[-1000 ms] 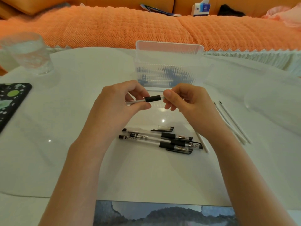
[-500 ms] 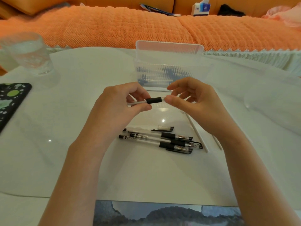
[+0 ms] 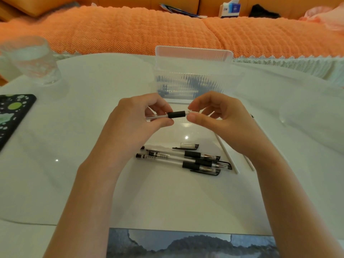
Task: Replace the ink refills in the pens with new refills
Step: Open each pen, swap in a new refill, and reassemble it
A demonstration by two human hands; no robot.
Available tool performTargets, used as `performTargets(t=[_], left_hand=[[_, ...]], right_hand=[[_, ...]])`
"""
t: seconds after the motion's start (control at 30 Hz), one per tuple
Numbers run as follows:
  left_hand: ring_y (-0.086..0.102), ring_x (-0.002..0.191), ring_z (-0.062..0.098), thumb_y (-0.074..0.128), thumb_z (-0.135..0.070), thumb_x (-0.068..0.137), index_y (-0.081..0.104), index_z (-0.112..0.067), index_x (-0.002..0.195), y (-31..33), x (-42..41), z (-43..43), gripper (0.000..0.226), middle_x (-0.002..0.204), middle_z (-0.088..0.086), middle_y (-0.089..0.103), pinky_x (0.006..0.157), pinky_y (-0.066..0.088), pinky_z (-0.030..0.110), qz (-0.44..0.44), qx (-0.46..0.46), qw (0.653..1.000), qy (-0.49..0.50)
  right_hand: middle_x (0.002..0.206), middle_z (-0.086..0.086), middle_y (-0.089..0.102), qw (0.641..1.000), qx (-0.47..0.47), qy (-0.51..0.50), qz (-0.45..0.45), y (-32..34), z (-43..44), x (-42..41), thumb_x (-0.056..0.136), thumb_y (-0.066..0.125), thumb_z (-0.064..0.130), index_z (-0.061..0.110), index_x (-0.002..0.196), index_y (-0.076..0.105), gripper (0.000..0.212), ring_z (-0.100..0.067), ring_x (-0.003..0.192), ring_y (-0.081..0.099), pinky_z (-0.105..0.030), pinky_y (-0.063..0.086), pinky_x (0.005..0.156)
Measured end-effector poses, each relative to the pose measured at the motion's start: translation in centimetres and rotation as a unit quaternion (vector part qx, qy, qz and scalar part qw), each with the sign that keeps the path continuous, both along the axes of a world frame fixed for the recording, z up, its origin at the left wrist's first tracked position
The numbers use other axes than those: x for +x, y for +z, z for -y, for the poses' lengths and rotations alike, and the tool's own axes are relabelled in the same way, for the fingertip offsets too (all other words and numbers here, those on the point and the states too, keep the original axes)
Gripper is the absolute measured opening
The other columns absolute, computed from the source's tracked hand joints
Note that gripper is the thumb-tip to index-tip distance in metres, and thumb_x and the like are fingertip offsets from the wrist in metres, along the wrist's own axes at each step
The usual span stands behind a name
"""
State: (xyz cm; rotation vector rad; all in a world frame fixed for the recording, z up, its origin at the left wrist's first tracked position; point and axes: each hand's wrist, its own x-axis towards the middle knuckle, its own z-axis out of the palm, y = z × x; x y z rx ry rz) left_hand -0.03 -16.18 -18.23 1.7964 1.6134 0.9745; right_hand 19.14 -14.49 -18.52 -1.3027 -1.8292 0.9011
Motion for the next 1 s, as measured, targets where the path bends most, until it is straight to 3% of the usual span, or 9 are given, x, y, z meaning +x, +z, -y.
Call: performTargets(t=[0.1, 0.23, 0.4, 0.57, 0.77, 0.9, 1.0], left_hand=[[0.055, 0.074, 0.003, 0.078, -0.029, 0.072, 0.068, -0.033, 0.08, 0.05, -0.05, 0.05, 0.014, 0.073, -0.018, 0.062, 0.066, 0.043, 0.024, -0.003, -0.002, 1.0, -0.001], [0.055, 0.074, 0.002, 0.078, -0.029, 0.073, 0.068, -0.034, 0.08, 0.1, -0.18, 0.01, 0.013, 0.068, -0.023, 0.059, 0.063, 0.038, 0.02, -0.006, -0.002, 1.0, 0.003], [0.056, 0.075, 0.004, 0.078, -0.029, 0.073, 0.068, -0.033, 0.081, 0.05, -0.04, 0.0, 0.014, 0.075, -0.016, 0.063, 0.069, 0.045, 0.025, -0.006, -0.003, 1.0, -0.001], [0.056, 0.075, 0.004, 0.078, -0.029, 0.073, 0.068, -0.033, 0.08, 0.06, -0.03, 0.05, 0.013, 0.071, -0.018, 0.06, 0.065, 0.04, 0.022, -0.01, -0.006, 1.0, -0.002], [0.057, 0.077, 0.004, 0.078, -0.03, 0.073, 0.068, -0.033, 0.082, 0.07, -0.04, 0.03, 0.013, 0.077, -0.016, 0.063, 0.071, 0.047, 0.027, -0.015, -0.006, 1.0, -0.001], [0.056, 0.075, 0.003, 0.078, -0.03, 0.073, 0.069, -0.033, 0.08, 0.14, 0.0, 0.09, 0.012, 0.073, -0.017, 0.062, 0.068, 0.045, 0.024, -0.018, -0.004, 1.0, 0.002], [0.055, 0.073, 0.001, 0.078, -0.029, 0.073, 0.069, -0.032, 0.081, 0.07, -0.03, 0.05, 0.013, 0.073, -0.017, 0.062, 0.065, 0.041, 0.021, -0.024, -0.001, 1.0, 0.003]], right_hand=[[0.079, 0.013, 0.067, 1.0, -0.003, 0.003, 0.02, -0.33, 0.02, -0.2, 0.085, 0.065, 0.036, 0.023, 0.083, 0.067, 0.013, -0.007, 0.076, 0.06, -0.021, 0.047, 0.071], [0.075, 0.015, 0.068, 1.0, -0.001, -0.01, 0.01, -0.17, -0.03, -0.3, 0.087, 0.047, 0.05, 0.021, 0.083, 0.069, 0.037, -0.001, 0.069, 0.059, -0.018, 0.046, 0.069], [0.084, 0.012, 0.068, 1.0, -0.005, -0.003, 0.021, -0.22, 0.03, -0.11, 0.083, 0.066, 0.038, 0.025, 0.088, 0.067, 0.015, -0.008, 0.079, 0.061, -0.022, 0.048, 0.073], [0.076, 0.014, 0.069, 1.0, -0.003, -0.019, 0.013, -0.16, -0.12, -0.18, 0.09, 0.049, 0.045, 0.02, 0.083, 0.07, 0.034, -0.002, 0.069, 0.06, -0.022, 0.047, 0.07], [0.081, 0.015, 0.068, 1.0, -0.002, 0.0, 0.013, -0.23, -0.01, -0.08, 0.083, 0.068, 0.032, 0.024, 0.088, 0.068, 0.009, -0.006, 0.076, 0.061, -0.017, 0.047, 0.07], [0.07, 0.015, 0.065, 1.0, -0.002, -0.002, 0.003, -0.28, -0.07, -0.28, 0.085, 0.067, 0.028, 0.019, 0.086, 0.068, 0.009, 0.002, 0.065, 0.057, -0.008, 0.042, 0.062], [0.075, 0.008, 0.069, 1.0, -0.004, -0.001, 0.0, -0.3, -0.05, -0.38, 0.085, 0.066, 0.028, 0.016, 0.086, 0.067, 0.012, 0.0, 0.067, 0.059, -0.013, 0.046, 0.065]])
